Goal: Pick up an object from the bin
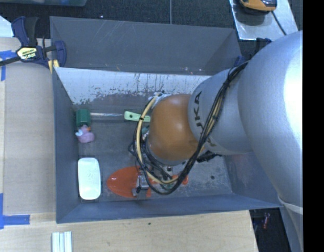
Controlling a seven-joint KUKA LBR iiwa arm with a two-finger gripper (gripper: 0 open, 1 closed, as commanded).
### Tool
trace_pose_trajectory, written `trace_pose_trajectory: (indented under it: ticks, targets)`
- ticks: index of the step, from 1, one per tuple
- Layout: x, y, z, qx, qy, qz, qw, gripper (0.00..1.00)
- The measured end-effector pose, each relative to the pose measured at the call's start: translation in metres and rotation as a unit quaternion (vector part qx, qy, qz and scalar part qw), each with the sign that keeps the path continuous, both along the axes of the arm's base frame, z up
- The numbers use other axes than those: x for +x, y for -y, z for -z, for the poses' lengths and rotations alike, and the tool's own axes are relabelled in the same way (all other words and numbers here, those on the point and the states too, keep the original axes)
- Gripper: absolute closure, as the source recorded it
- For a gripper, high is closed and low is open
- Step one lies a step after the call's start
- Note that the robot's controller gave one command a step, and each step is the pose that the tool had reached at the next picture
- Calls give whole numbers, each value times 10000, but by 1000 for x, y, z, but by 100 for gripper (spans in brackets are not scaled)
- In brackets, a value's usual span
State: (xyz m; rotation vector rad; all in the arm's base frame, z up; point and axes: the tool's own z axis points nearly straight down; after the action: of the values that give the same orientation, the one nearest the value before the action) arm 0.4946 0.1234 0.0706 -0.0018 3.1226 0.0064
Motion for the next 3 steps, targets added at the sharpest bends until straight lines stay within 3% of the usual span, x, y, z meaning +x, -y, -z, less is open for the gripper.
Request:
trace_pose_trajectory:
  ticks: [1,2,3]
  targets:
    - [-8,-12,-1,-20,14,-1027,9947,0]
    - [1,0,-1,5,40,30,10000,100]
    - [1,0,-1,6,40,31,10000,100]
